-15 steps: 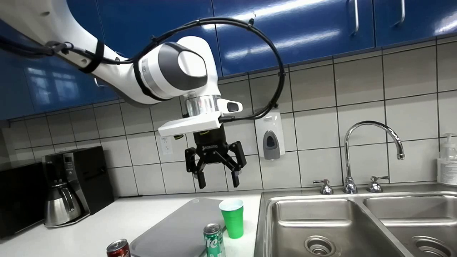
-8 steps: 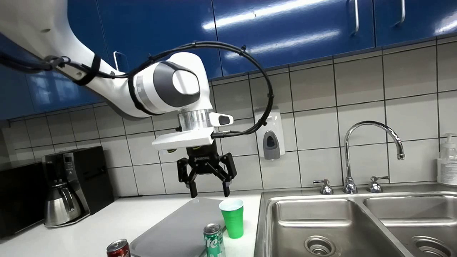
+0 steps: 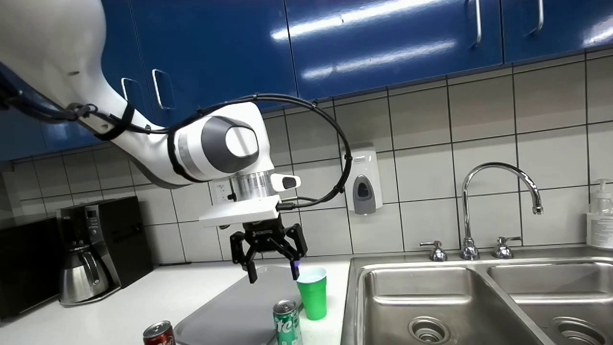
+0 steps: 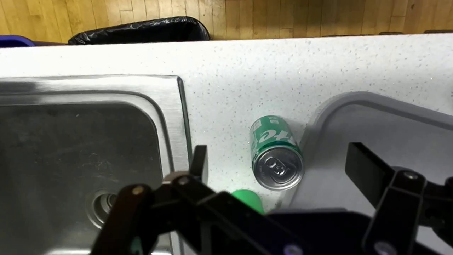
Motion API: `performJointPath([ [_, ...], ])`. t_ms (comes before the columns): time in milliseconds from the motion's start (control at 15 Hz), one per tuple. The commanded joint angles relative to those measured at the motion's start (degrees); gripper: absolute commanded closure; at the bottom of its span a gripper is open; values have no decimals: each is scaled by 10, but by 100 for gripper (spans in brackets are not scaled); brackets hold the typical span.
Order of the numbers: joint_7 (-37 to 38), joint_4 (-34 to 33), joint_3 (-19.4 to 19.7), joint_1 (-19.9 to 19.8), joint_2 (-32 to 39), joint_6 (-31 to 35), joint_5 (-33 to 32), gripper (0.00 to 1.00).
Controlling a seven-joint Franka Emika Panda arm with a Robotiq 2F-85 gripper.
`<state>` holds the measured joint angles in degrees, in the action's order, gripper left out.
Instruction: Put the green and red cans on the tray
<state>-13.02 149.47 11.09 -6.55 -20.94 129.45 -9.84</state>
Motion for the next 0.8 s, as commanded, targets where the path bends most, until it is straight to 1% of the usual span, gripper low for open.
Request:
performJointPath([
  [0,-4,3,-11,-2,30,36,-10,0],
  [733,-3,-9,-22,0,137,131,-11,0],
])
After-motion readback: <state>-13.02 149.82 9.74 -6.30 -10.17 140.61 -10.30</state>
